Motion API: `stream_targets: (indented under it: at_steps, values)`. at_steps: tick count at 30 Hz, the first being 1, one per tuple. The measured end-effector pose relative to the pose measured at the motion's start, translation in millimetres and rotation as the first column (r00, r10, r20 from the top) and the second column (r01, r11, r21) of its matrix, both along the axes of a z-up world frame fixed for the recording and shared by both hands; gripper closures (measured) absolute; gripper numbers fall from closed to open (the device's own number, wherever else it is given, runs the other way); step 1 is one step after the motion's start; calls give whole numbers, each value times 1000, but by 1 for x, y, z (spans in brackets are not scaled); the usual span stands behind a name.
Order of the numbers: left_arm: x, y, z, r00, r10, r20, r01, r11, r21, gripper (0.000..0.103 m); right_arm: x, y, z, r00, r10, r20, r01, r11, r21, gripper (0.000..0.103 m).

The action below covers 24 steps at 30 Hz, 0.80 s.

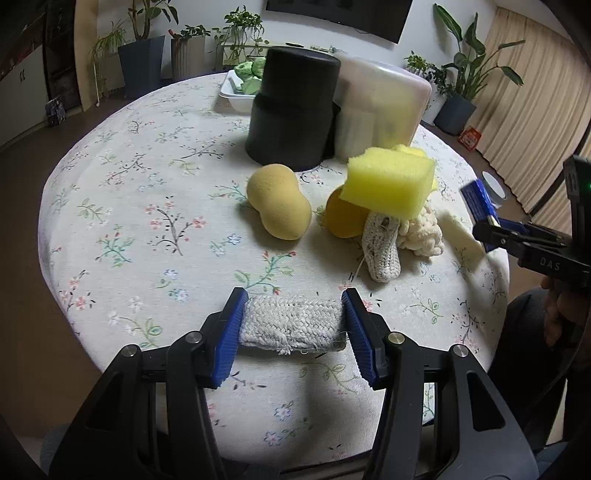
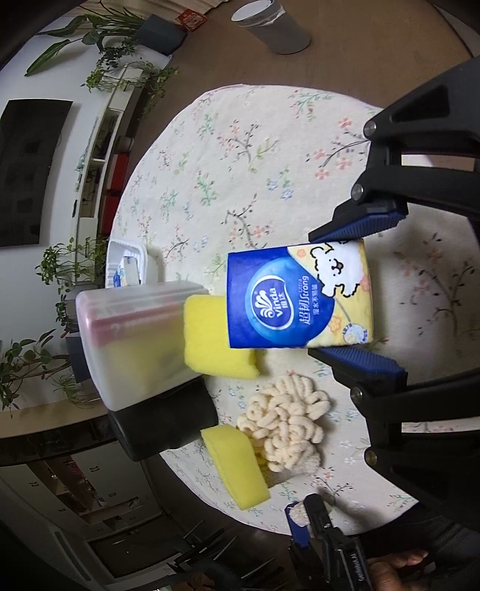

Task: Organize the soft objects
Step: 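Carry the scrubber and Vinda pack to the white tray and release both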

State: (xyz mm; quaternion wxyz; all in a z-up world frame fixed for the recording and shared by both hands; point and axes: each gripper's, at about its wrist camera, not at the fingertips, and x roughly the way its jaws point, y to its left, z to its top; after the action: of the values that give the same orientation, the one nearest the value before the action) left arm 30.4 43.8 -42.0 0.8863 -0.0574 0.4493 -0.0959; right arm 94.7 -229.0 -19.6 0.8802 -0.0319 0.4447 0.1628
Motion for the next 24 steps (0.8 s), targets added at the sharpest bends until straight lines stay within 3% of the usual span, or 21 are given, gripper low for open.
stream_targets:
  at_steps: [11, 24]
  values:
    - [21, 53, 29, 995, 82, 52, -82, 997, -4, 53, 0, -34, 17, 999, -45, -4, 45, 999, -24, 47]
    - [113, 101, 69, 988, 96, 121, -99, 995, 24, 53, 66, -104, 47, 985, -169, 43, 173, 981, -92, 47]
